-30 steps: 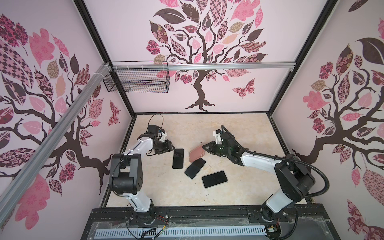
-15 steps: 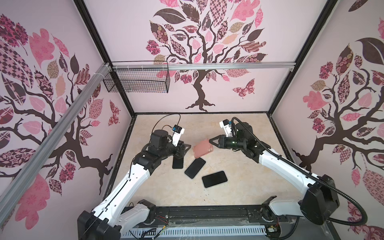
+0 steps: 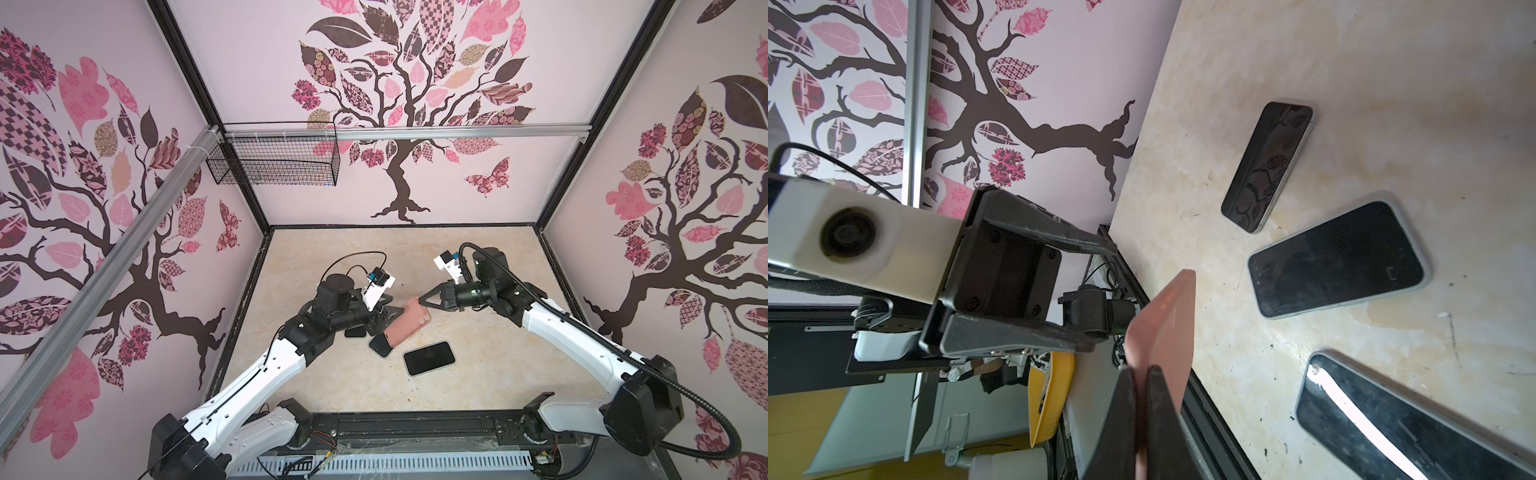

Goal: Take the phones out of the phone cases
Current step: 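Grasp the pink case from the right gripper with the left gripper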

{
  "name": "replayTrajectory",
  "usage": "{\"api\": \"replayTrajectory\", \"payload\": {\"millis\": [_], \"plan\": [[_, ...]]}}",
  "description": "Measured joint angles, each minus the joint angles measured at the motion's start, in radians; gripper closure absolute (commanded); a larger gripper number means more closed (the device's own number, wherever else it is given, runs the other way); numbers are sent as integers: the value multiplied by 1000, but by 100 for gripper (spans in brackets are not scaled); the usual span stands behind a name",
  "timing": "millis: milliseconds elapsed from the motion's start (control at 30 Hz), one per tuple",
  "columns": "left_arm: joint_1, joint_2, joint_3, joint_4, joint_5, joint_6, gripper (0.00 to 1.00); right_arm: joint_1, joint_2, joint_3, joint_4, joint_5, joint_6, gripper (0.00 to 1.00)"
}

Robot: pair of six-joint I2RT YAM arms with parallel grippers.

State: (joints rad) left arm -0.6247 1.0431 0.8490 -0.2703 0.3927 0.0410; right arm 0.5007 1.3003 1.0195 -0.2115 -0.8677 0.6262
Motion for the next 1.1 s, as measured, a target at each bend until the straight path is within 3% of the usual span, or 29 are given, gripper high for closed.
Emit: {"api": "replayTrajectory", "payload": {"millis": [533, 833, 1000, 1100], "plan": [[0, 72, -1, 18, 63, 16, 68, 0, -36, 0, -10, -47, -7, 100], [0, 85, -1, 8, 90, 14, 86, 0, -43, 1, -40, -44, -46, 100], [-2, 85, -1, 6, 92, 20, 100, 0, -51, 1, -39, -41, -48, 100], [-3, 84, -1, 6, 88, 18, 100, 0, -51, 1, -39, -41, -48, 100]]}}
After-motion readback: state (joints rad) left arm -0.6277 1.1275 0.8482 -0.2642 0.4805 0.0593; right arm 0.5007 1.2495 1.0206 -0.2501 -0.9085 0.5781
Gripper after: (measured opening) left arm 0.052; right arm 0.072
